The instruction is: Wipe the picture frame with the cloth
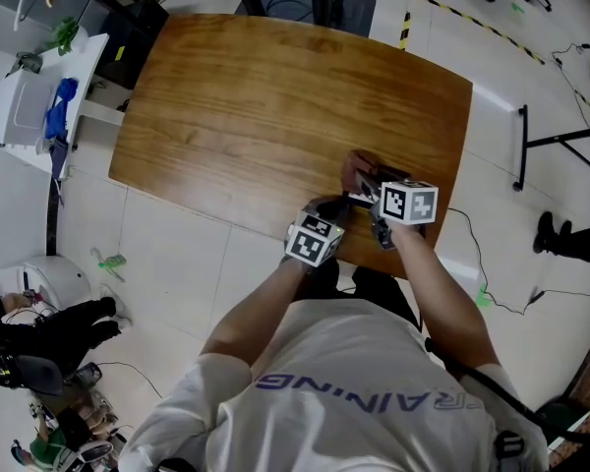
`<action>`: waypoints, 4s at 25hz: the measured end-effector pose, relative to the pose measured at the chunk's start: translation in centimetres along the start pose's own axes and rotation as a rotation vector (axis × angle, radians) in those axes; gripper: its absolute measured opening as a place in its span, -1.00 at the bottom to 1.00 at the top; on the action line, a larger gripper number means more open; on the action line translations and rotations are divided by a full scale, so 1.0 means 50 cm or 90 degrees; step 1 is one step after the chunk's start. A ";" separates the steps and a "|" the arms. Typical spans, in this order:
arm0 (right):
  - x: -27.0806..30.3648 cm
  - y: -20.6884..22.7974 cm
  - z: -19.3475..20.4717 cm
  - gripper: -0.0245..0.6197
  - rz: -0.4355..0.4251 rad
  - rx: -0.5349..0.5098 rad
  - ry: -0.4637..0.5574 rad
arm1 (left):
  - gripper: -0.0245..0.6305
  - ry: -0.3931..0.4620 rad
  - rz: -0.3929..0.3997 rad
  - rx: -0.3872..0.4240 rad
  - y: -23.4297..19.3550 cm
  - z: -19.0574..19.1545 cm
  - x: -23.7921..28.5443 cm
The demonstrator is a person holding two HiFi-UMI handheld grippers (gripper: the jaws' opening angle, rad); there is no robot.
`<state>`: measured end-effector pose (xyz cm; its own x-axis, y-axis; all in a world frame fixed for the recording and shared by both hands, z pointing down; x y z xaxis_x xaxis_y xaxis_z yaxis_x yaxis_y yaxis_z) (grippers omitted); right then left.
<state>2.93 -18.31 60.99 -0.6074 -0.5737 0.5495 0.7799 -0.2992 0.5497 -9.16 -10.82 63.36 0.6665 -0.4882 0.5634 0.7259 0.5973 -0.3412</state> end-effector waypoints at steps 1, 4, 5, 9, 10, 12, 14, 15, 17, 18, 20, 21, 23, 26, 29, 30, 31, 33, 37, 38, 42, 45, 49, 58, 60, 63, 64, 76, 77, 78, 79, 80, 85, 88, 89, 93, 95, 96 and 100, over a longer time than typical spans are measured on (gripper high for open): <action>0.000 0.001 0.000 -0.54 -0.003 0.004 0.001 | -0.92 -0.001 0.001 -0.002 0.000 -0.001 0.001; 0.001 0.001 0.001 -0.54 -0.008 0.010 -0.002 | -0.92 0.003 -0.003 -0.016 0.000 -0.003 0.000; 0.001 0.000 0.000 -0.54 -0.009 0.011 -0.002 | -0.92 0.004 -0.004 -0.019 0.000 -0.005 0.000; -0.001 0.006 -0.001 -0.54 0.000 -0.001 -0.003 | -0.92 -0.003 -0.004 -0.032 0.000 -0.006 0.000; -0.003 0.007 -0.001 -0.54 0.003 -0.002 -0.004 | -0.92 -0.004 -0.006 -0.034 -0.001 -0.004 0.002; -0.010 0.012 -0.002 -0.53 0.005 0.002 -0.003 | -0.92 -0.006 -0.012 -0.030 -0.002 -0.001 0.004; -0.023 0.024 -0.004 -0.53 0.013 0.008 -0.001 | -0.92 -0.005 -0.018 -0.028 -0.002 -0.003 0.004; -0.033 0.032 -0.006 -0.53 0.023 0.006 0.000 | -0.91 -0.002 -0.020 -0.026 -0.003 -0.003 0.004; -0.057 0.045 -0.010 -0.53 0.041 0.006 0.001 | -0.92 0.002 -0.021 -0.022 -0.004 -0.002 0.006; -0.069 0.051 -0.010 -0.53 0.046 0.008 0.001 | -0.91 0.002 -0.022 -0.021 -0.004 -0.001 0.006; -0.094 0.064 -0.007 -0.53 0.054 0.011 0.003 | -0.92 -0.002 -0.023 -0.020 -0.001 -0.001 0.004; -0.108 0.072 -0.004 -0.53 0.058 0.016 0.007 | -0.92 -0.003 -0.024 -0.020 0.000 -0.001 0.003; -0.136 0.089 0.000 -0.53 0.070 0.031 0.020 | -0.92 -0.002 -0.025 -0.018 0.000 -0.001 0.003; -0.173 0.112 0.006 -0.53 0.090 0.045 0.036 | -0.92 -0.001 -0.027 -0.014 -0.001 0.000 0.004; -0.187 0.132 0.011 -0.53 0.104 0.054 0.042 | -0.92 0.001 -0.029 -0.013 -0.003 0.001 0.003; -0.186 0.136 0.013 -0.53 0.105 0.052 0.041 | -0.92 0.004 -0.028 -0.016 -0.003 0.000 0.002; -0.183 0.139 0.013 -0.53 0.106 0.044 0.040 | -0.91 0.008 -0.027 -0.020 -0.004 -0.001 0.001; -0.174 0.140 0.008 -0.53 0.104 0.007 0.036 | -0.91 0.016 -0.024 -0.028 -0.008 -0.006 0.000; -0.162 0.138 -0.009 -0.53 0.087 -0.054 0.022 | -0.92 0.029 -0.023 -0.031 -0.023 -0.025 0.006; -0.160 0.138 -0.012 -0.53 0.081 -0.066 0.018 | -0.92 0.027 -0.022 -0.031 -0.027 -0.029 0.010; -0.153 0.145 -0.017 -0.53 0.058 -0.098 0.014 | -0.91 0.016 -0.012 -0.032 -0.031 -0.034 0.018; -0.152 0.139 -0.031 -0.53 0.040 -0.124 0.026 | -0.91 0.013 -0.005 -0.032 -0.026 -0.034 0.019; -0.130 0.076 -0.057 -0.54 -0.002 -0.049 0.075 | -0.91 0.007 -0.008 -0.026 -0.023 -0.032 0.015; -0.024 -0.037 -0.002 -0.54 -0.028 -0.029 0.021 | -0.91 0.014 -0.011 -0.032 -0.017 -0.028 0.014; -0.022 -0.037 0.001 -0.54 -0.015 -0.040 0.016 | -0.91 0.016 -0.012 -0.034 -0.016 -0.027 0.013; -0.027 -0.030 0.004 -0.53 -0.002 -0.045 0.013 | -0.91 0.022 -0.016 -0.040 -0.019 -0.026 0.011; -0.031 -0.026 0.005 -0.53 0.002 -0.049 0.011 | -0.91 0.023 -0.017 -0.041 -0.019 -0.024 0.011; -0.134 0.069 0.021 -0.53 0.073 -0.030 0.018 | -0.91 0.031 -0.030 -0.037 -0.014 -0.019 0.009; -0.148 0.080 0.024 -0.53 0.081 -0.025 0.024 | -0.91 0.031 -0.030 -0.037 -0.014 -0.020 0.010; -0.161 0.091 0.026 -0.53 0.088 -0.016 0.030 | -0.91 0.032 -0.030 -0.036 -0.014 -0.020 0.010; -0.173 0.102 0.029 -0.53 0.093 -0.005 0.037 | -0.91 0.031 -0.030 -0.036 -0.015 -0.020 0.010; -0.184 0.113 0.032 -0.53 0.097 0.009 0.044 | -0.91 0.031 -0.030 -0.035 -0.016 -0.020 0.010; -0.212 0.142 0.038 -0.52 0.108 0.060 0.076 | -0.91 0.033 -0.032 -0.033 -0.017 -0.020 0.009; -0.212 0.147 0.039 -0.52 0.111 0.061 0.078 | -0.91 0.032 -0.030 -0.033 -0.016 -0.019 0.008; -0.211 0.147 0.040 -0.52 0.111 0.062 0.078 | -0.91 0.029 -0.030 -0.030 -0.015 -0.018 0.006; -0.211 0.138 0.036 -0.52 0.112 0.059 0.082 | -0.91 0.028 -0.024 -0.014 -0.013 -0.013 0.002; -0.212 0.118 0.023 -0.52 0.100 0.041 0.088 | -0.91 0.026 -0.021 -0.015 -0.012 -0.014 0.003; -0.209 0.102 0.014 -0.52 0.088 0.027 0.092 | -0.91 0.026 -0.020 -0.014 -0.012 -0.014 0.004; -0.153 0.032 0.002 -0.52 0.021 -0.001 0.070 | -0.91 0.028 -0.024 -0.012 -0.014 -0.014 0.002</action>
<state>8.79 -14.30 57.72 -0.5614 -0.6630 0.4953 0.7996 -0.2803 0.5311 -9.45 -11.72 63.14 0.6458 -0.5379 0.5419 0.7529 0.5664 -0.3351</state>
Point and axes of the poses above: the fingertips, and each gripper's own axes: x forward along the fingers, y to its right, z out of its underside, the point moved 7 cm from there along -x, backward along the fingers, and after that the axes turned 8 degrees about y, right-handed, at the moved point
